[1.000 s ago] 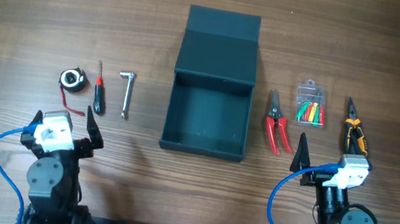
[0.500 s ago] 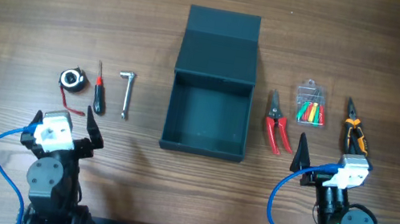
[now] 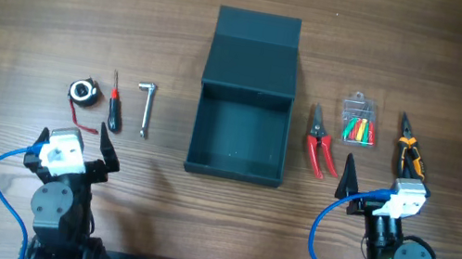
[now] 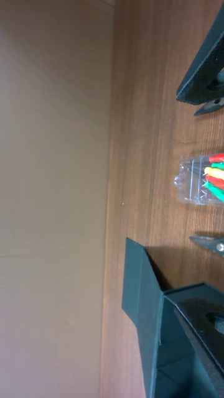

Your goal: Pack container

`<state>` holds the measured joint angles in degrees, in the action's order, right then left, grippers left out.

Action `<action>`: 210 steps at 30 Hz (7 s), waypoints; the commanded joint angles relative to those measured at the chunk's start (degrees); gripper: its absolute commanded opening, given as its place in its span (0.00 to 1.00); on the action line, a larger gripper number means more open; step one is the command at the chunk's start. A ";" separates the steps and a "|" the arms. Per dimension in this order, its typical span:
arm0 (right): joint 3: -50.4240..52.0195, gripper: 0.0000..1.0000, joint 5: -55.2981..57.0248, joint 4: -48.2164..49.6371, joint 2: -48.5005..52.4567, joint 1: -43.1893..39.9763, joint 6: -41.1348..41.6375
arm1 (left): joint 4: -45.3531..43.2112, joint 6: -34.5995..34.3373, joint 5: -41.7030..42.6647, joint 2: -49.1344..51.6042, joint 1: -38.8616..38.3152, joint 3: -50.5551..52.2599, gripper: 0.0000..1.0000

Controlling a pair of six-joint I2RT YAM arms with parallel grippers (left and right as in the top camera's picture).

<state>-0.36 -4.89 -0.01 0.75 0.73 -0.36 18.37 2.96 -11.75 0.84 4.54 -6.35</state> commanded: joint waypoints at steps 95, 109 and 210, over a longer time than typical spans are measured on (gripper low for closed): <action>-71.32 1.00 12.63 -36.96 60.70 0.22 -2.64 | -0.20 1.31 -0.28 -0.63 -0.31 0.68 1.00; -71.25 1.00 19.54 -47.89 69.99 -0.11 -2.69 | -0.20 1.31 -0.28 -0.63 -0.31 0.68 1.00; -74.93 0.65 -0.79 -46.51 116.06 -3.21 -8.66 | -0.20 1.31 -0.28 -0.63 -0.31 0.68 1.00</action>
<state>-75.99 -2.66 -46.22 115.50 -2.37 -7.84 18.37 2.98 -11.75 0.47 4.54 -5.96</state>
